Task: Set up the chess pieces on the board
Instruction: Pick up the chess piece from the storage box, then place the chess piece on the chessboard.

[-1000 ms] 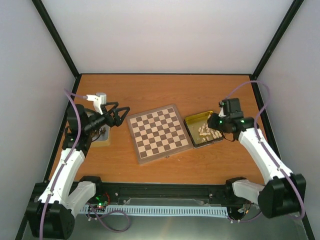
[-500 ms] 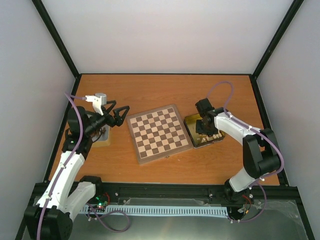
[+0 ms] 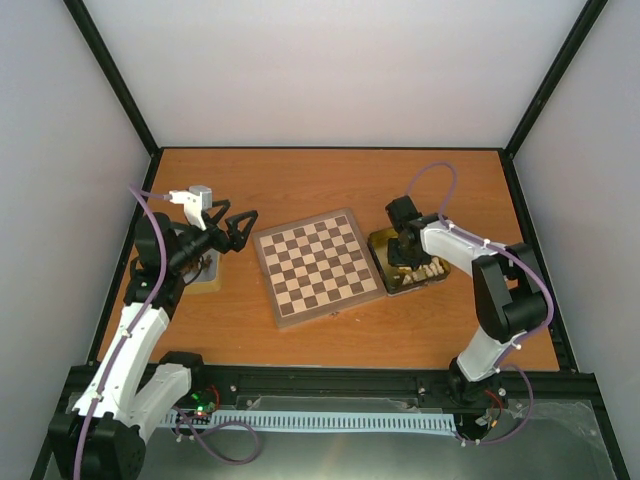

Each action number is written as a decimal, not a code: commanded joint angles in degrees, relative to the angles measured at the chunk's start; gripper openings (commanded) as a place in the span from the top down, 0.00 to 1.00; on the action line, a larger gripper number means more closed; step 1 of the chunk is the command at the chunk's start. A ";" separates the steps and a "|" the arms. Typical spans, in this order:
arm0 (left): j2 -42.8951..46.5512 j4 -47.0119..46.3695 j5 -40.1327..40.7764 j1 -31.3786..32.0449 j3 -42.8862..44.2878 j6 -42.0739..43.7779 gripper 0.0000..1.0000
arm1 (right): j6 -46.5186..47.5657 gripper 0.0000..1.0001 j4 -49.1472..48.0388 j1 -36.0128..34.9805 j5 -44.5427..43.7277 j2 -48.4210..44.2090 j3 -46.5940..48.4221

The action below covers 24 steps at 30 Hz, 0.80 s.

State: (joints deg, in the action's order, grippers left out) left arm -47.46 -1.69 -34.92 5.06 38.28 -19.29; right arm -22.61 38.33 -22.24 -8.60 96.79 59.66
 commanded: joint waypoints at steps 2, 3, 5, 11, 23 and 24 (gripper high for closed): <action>0.37 -0.25 0.87 0.39 0.88 2.01 0.00 | 0.74 0.97 -2.09 -0.46 -3.62 -1.39 0.94; 0.48 -0.13 0.96 0.39 0.89 2.06 0.00 | 0.73 0.97 -1.98 -0.63 -4.47 -2.38 1.05; 0.50 -0.06 1.15 0.39 0.90 2.10 0.00 | 0.57 0.97 -1.19 -1.27 -6.00 -5.21 1.50; 0.66 0.19 1.78 0.39 1.08 2.24 0.00 | -0.12 0.97 1.25 -5.18 -6.02 -10.73 3.68; 2.48 4.57 14.46 0.43 1.94 1.96 0.00 | -6.33 0.97 -1.04 -23.35 10.07 -5.01 10.73; 2.88 4.55 15.36 0.41 1.78 1.87 0.00 | -6.96 0.97 -1.06 -25.37 10.30 -3.85 11.50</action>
State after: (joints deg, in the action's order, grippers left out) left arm -46.50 1.52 -25.54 5.17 38.30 -18.59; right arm -25.82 38.30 -40.77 -3.70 88.64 67.83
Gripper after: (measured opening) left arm 0.998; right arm 0.084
